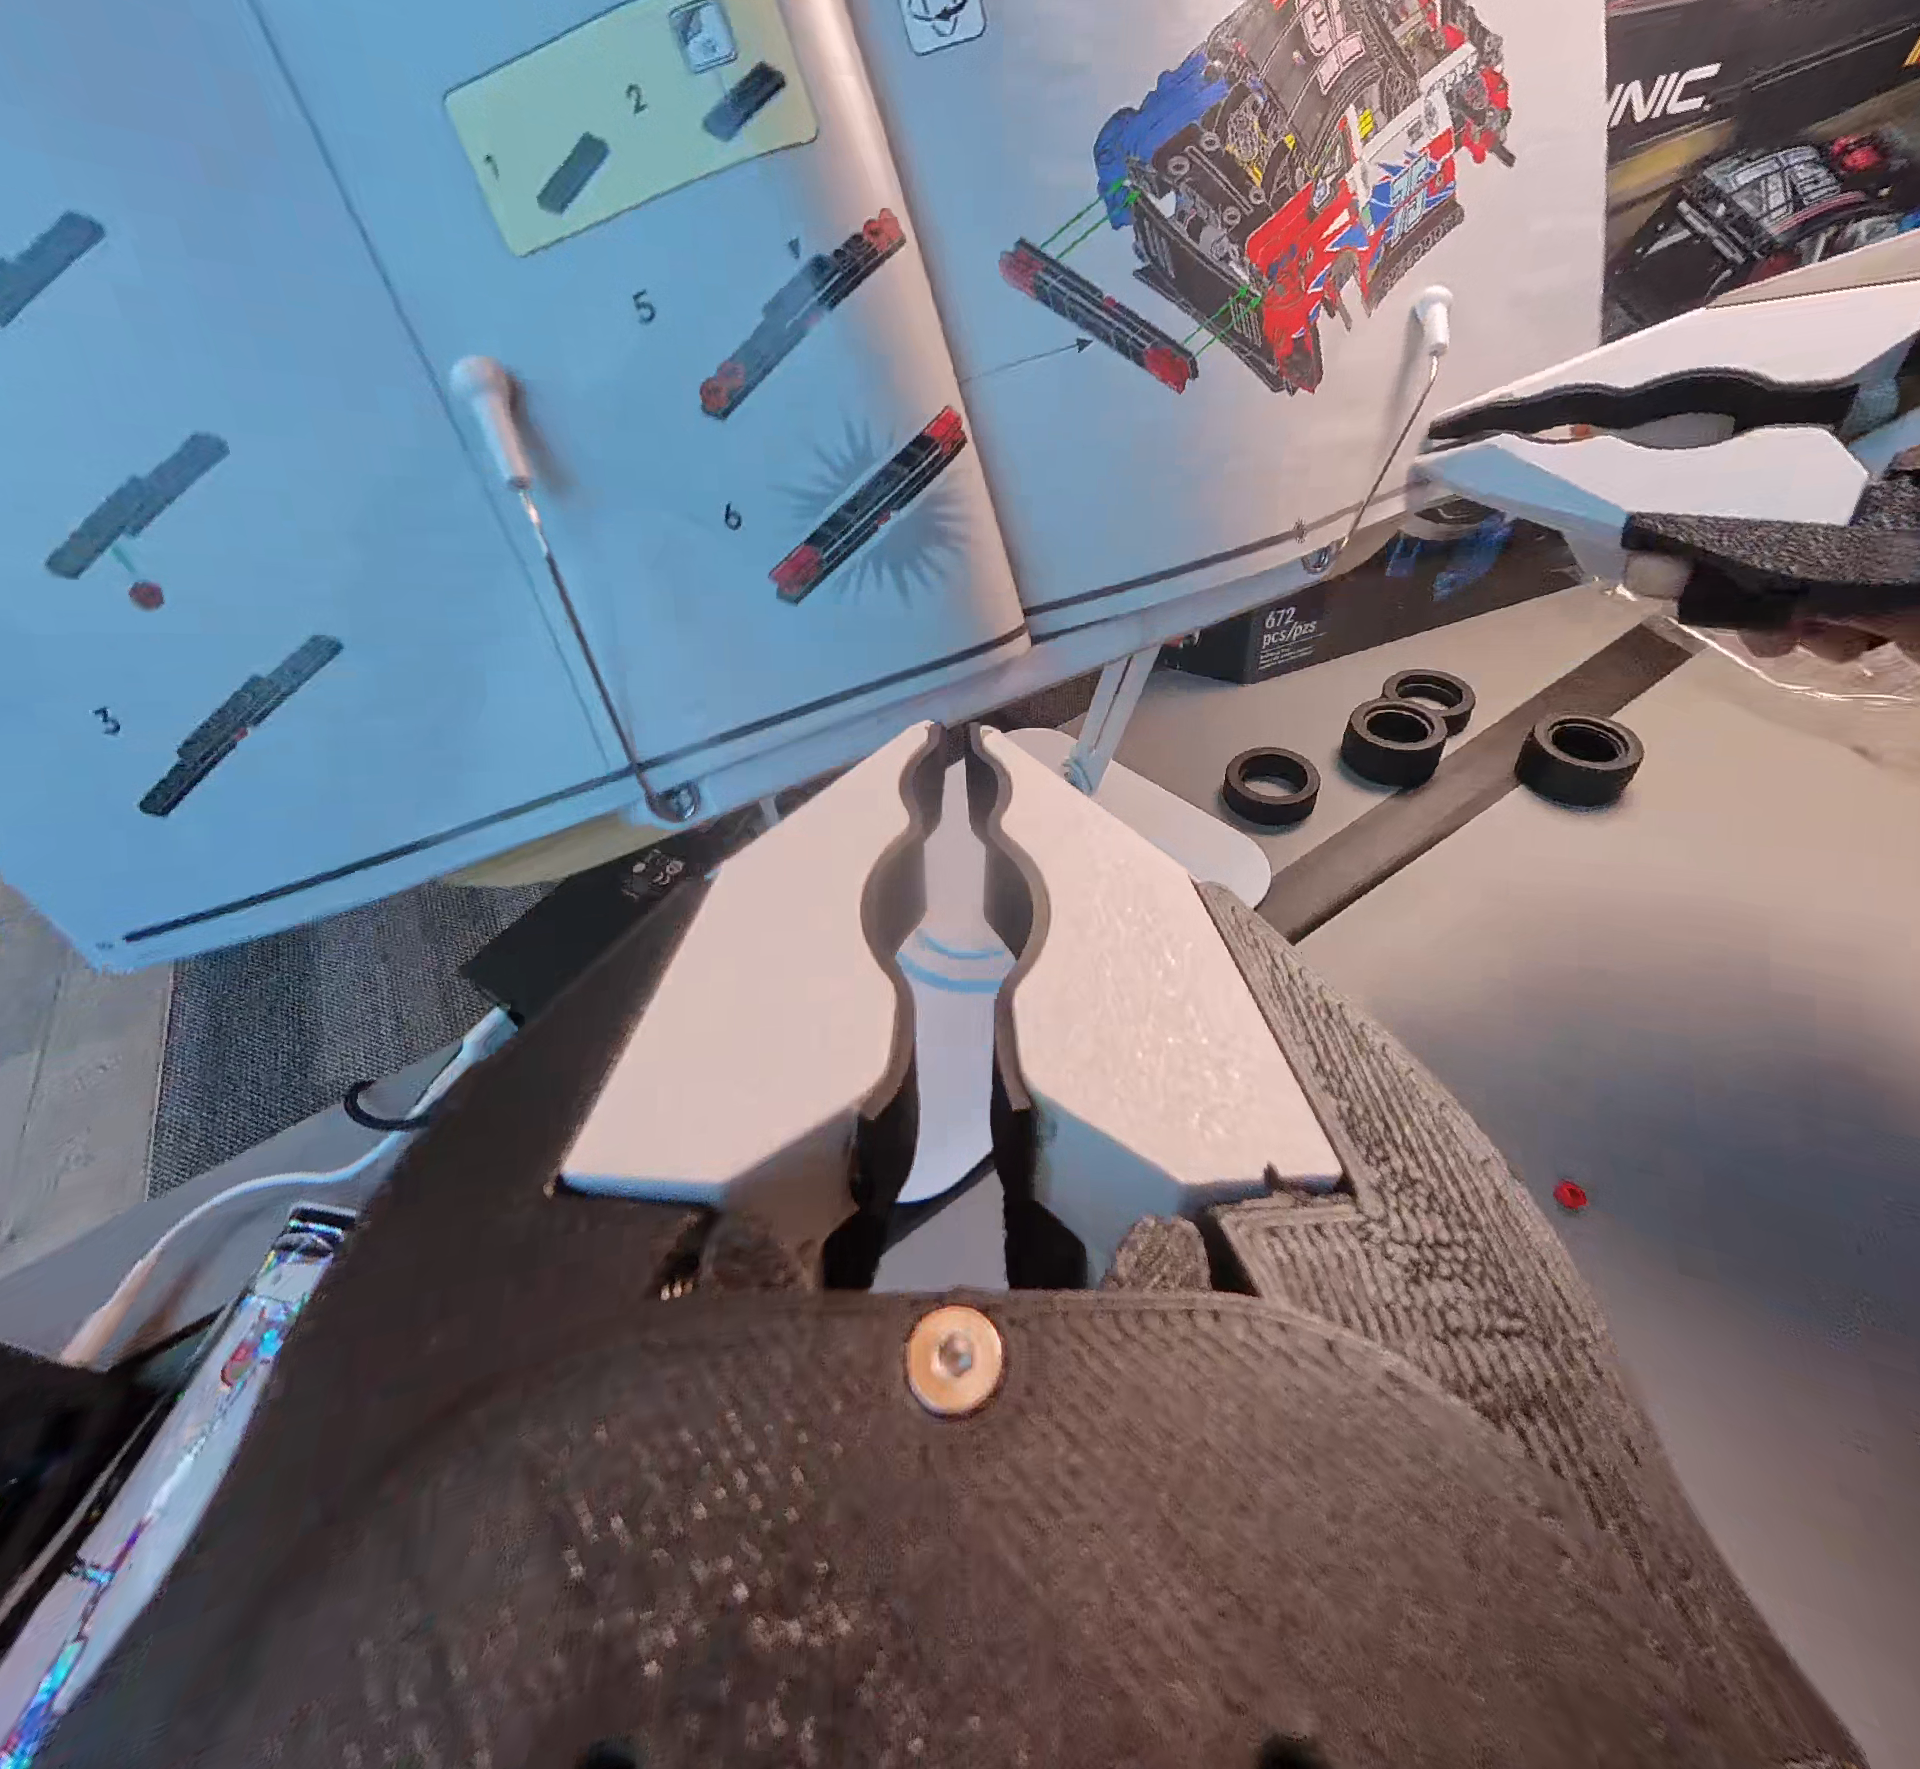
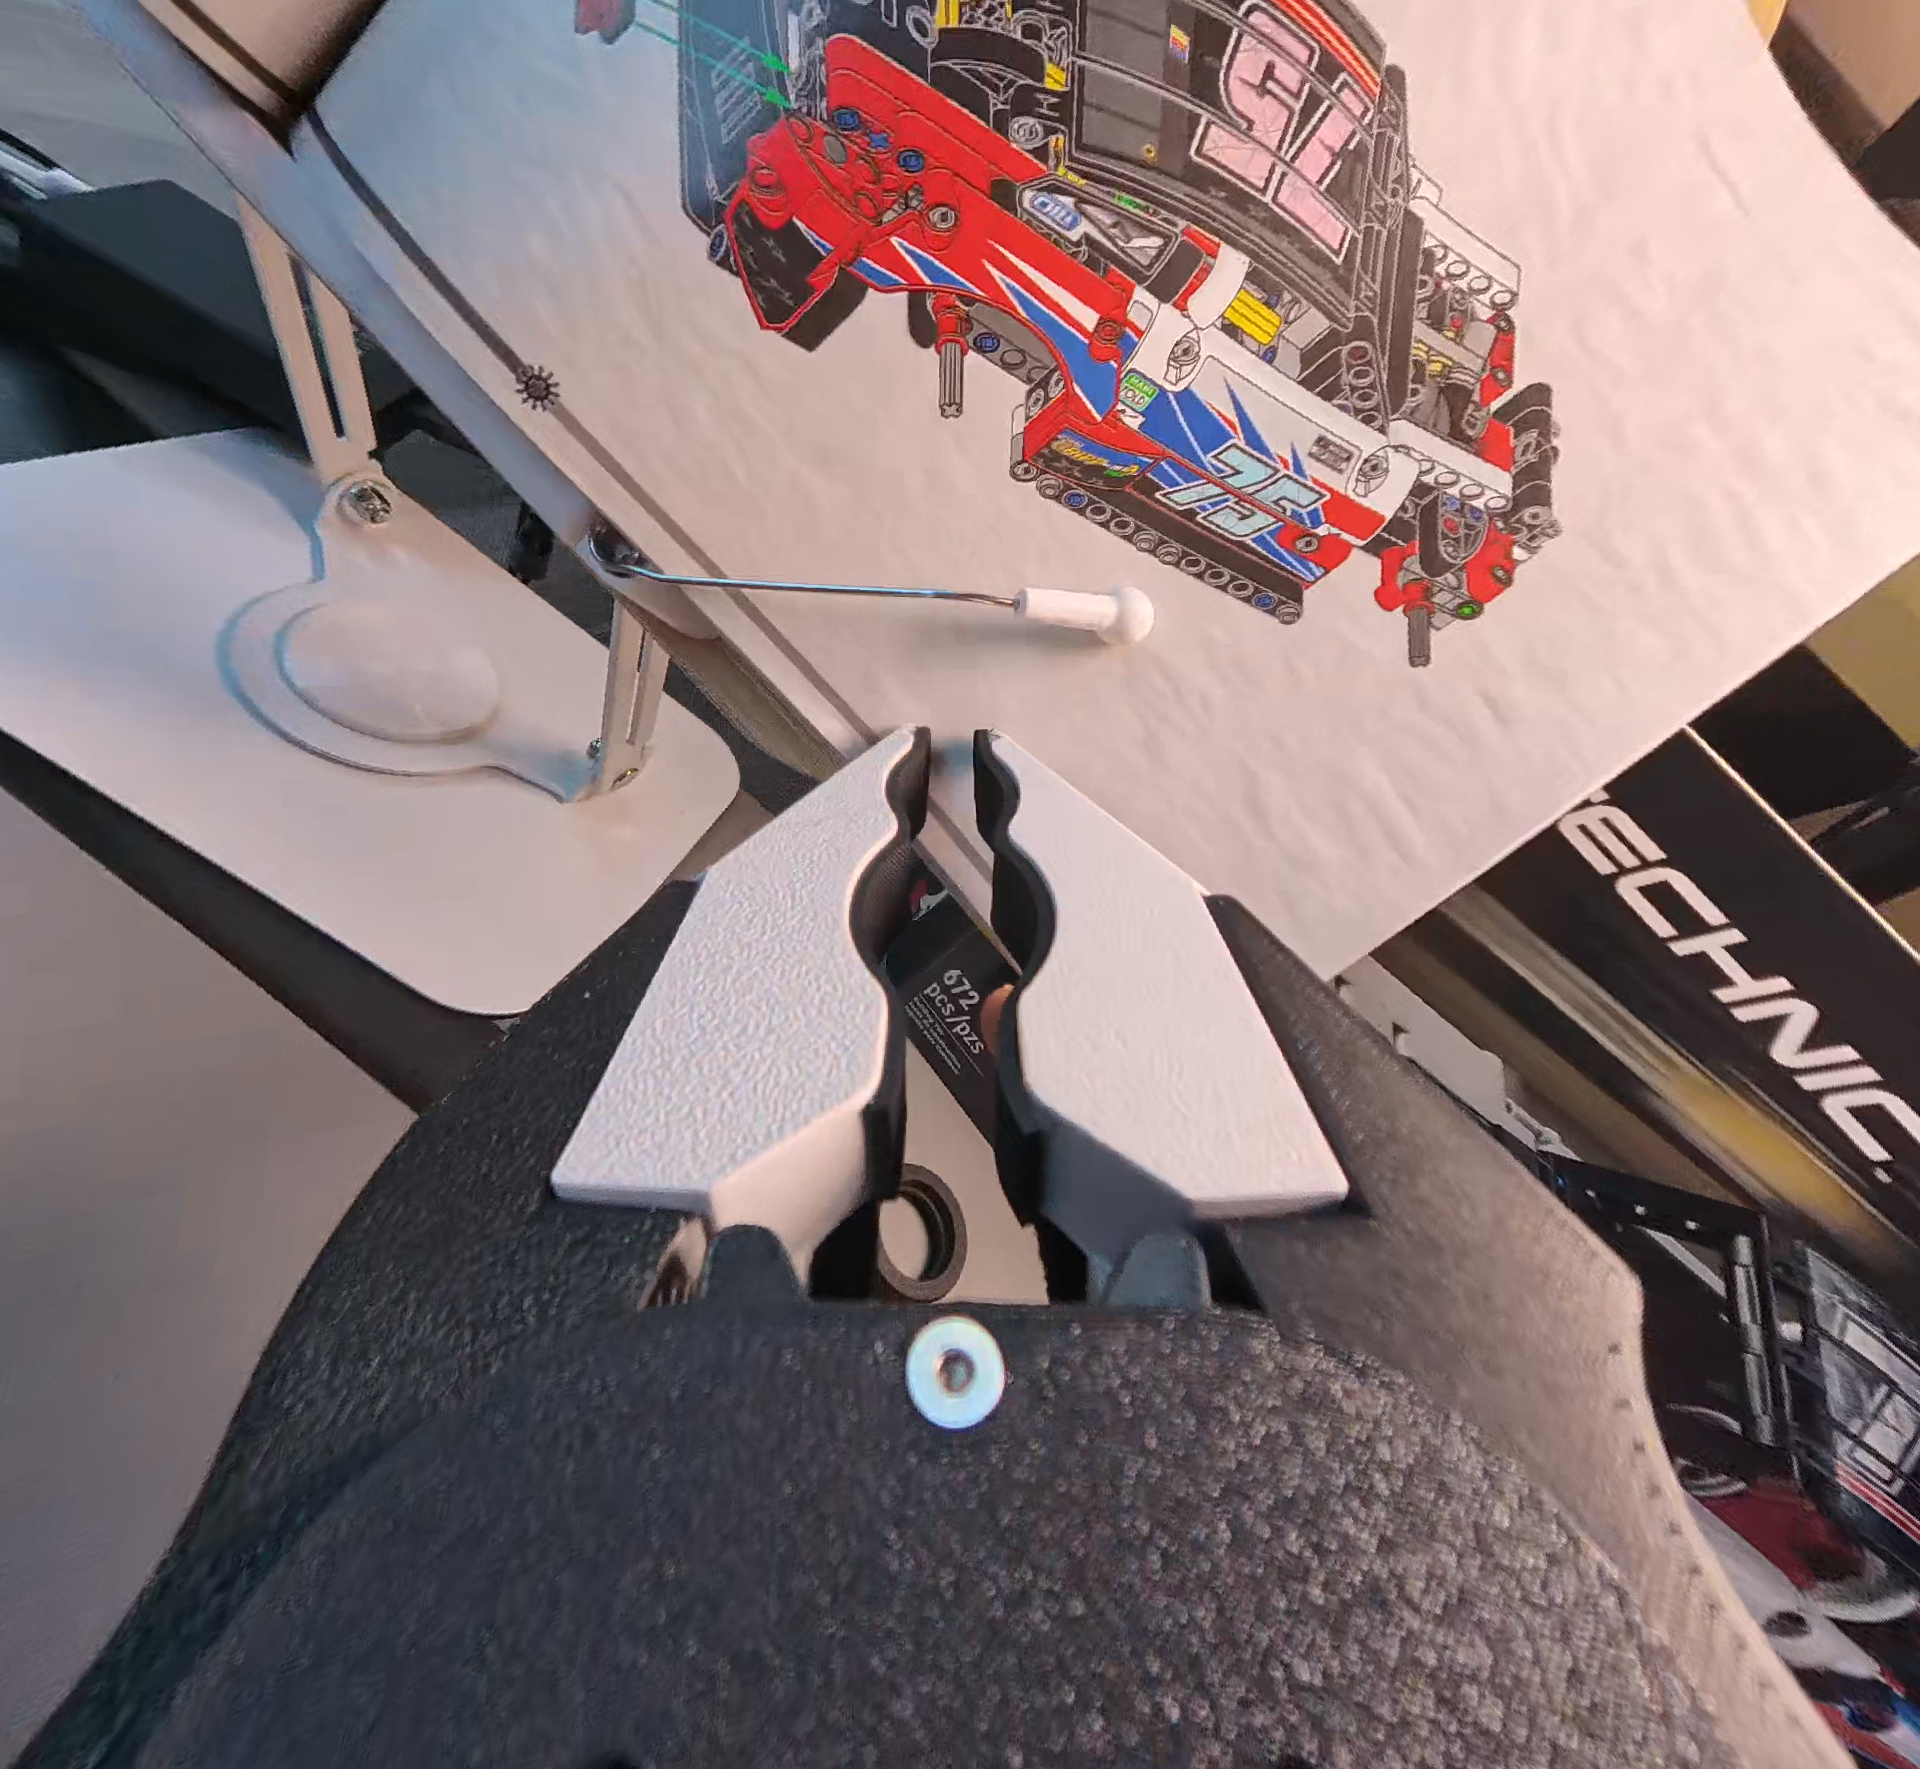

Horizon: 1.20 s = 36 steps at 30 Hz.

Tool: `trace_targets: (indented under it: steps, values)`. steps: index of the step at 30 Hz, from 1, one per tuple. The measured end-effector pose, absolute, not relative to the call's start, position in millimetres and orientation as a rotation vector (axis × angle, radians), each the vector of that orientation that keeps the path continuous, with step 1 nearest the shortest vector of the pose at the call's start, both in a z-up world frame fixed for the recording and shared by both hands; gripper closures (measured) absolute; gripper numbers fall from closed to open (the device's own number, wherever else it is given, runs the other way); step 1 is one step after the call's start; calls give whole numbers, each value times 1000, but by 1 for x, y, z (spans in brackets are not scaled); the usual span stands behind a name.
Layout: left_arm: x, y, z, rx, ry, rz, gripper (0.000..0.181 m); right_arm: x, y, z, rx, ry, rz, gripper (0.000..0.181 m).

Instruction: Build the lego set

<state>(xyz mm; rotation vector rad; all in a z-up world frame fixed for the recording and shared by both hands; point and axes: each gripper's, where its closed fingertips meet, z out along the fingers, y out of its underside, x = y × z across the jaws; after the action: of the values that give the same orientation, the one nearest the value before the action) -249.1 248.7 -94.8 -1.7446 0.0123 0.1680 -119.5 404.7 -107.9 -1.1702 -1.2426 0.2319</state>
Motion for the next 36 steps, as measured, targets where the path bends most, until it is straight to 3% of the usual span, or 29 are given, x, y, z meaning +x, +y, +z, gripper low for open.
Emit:
trace_targets:
  steps: [6,17,19,27,36]
  values:
    - [-258,215,-109,-1686,-56,177,179,-125,428,-107,-1250,-1247,209,168]
    - [-282,184,-106,-1510,-193,236,177,-138,449,-110,-1280,-1252,112,175]
    - [-287,179,-107,-1507,-206,231,176,-135,443,-110,-1320,-1242,172,164]
    - [-312,157,-95,-1478,-233,293,173,-56,314,-90,-1320,-1121,805,148]
    - [-353,154,-15,-1378,-249,400,178,66,187,-151,-1386,-1014,1011,145]
